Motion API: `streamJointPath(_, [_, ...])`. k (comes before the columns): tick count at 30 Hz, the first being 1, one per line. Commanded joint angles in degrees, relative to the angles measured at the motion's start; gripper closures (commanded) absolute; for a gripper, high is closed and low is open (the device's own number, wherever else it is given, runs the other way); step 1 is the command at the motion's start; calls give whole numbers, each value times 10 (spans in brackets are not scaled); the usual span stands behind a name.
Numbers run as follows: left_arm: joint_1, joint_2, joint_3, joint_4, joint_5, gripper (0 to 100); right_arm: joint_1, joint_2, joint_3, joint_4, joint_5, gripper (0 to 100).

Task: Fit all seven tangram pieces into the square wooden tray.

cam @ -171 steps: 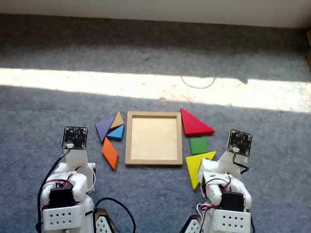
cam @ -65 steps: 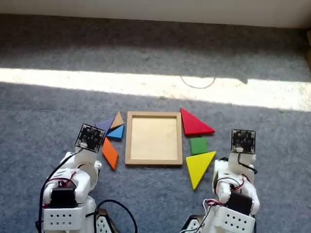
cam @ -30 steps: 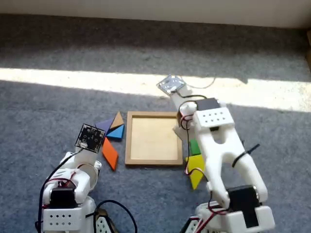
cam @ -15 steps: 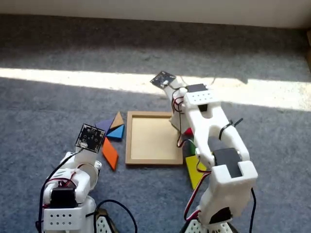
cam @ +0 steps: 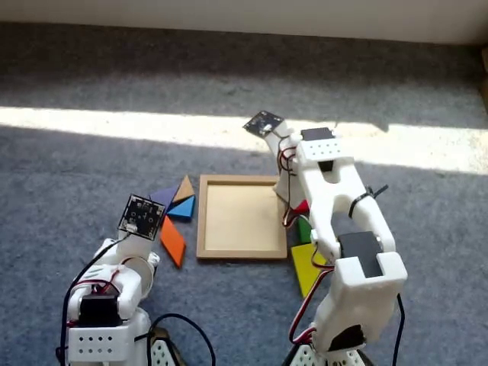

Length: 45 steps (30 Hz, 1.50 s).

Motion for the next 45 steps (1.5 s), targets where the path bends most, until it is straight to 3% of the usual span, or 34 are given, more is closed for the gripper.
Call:
streamJointPath(1, [-8,-19,-5,-7,-4,995,5,-3,-29,7,7,745])
streamJointPath(20, [-9,-19,-5,-7,-4,995,-15,-2,22,5,6,697])
streamJointPath(32, [-9,-19,-5,-7,-4,995,7,81,15,11,35,699])
streamJointPath(39, [-8,-19,-5,-7,-4,995,12,81,15,9,47,876])
streamJointPath(45, [-8,-19,-5,-7,-4,995,14,80,-21,23,47,882])
